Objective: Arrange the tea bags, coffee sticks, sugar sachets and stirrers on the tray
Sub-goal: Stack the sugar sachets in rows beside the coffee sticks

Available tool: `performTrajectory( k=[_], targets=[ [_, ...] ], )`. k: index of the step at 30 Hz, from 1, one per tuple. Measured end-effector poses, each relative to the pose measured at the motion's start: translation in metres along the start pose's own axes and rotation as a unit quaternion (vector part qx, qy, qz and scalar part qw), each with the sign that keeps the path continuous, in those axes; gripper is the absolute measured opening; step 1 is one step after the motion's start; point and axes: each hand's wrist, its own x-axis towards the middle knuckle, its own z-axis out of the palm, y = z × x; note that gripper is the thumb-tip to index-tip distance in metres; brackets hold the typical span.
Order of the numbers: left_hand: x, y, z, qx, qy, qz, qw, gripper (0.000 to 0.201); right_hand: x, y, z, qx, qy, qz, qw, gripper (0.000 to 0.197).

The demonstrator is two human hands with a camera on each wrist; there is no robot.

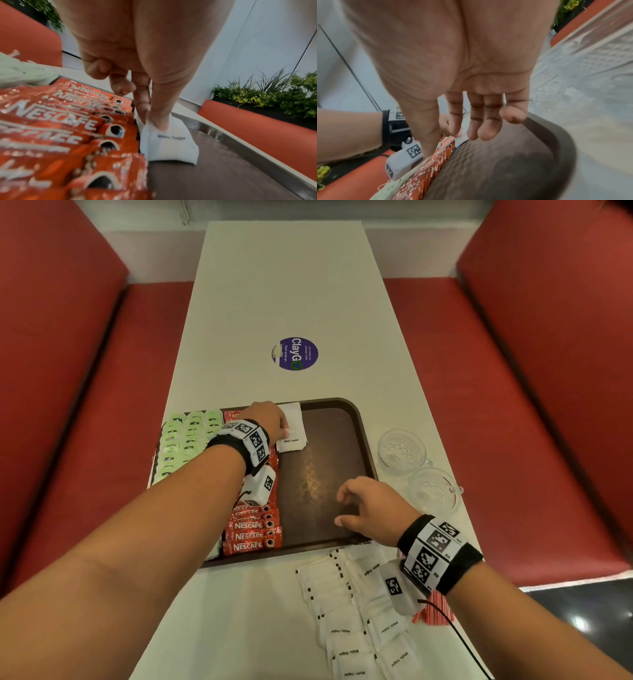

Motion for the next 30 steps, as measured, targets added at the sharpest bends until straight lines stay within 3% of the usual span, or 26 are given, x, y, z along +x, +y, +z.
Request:
performTrajectory(
  k=[4, 8, 13, 16, 22, 25, 30],
  targets=[
    [0.001, -0.001, 0.005, 0.002, 0.003, -0.023, 1.000, 0.025, -0.018, 0.004, 0.002, -0.063, -0.044, 0.013, 0.997, 0.033],
    [-0.013, 0.000, 0.004, -0.040, 0.048, -0.035, 0.997, 0.032, -0.031, 0.002, 0.003, -0.105, -0.083, 0.012, 0.991, 0.034],
    [-0.073, 0.025, 0.002, -0.075, 0.083, 0.056, 0.992, 0.018, -0.044, -0.002, 0.007, -0.162, -0.112, 0.020, 0.980, 0.045],
    [-0.123, 0.043, 0.015, -0.081, 0.045, 0.125, 0.988, 0.009, -0.051, -0.002, 0.012, -0.179, -0.117, 0.026, 0.976, 0.049],
    [-0.183, 0.060, 0.055, 0.031, -0.050, 0.247, 0.967, 0.021, -0.060, -0.002, 0.023, -0.196, -0.113, 0.021, 0.974, 0.044],
    [-0.199, 0.068, 0.075, 0.097, -0.089, 0.258, 0.957, 0.033, -0.062, -0.001, 0.030, -0.203, -0.105, 0.010, 0.973, 0.050],
    [-0.208, 0.075, 0.089, 0.152, -0.081, 0.234, 0.957, 0.046, -0.061, -0.001, 0.036, -0.211, -0.090, 0.002, 0.973, 0.047]
  ],
)
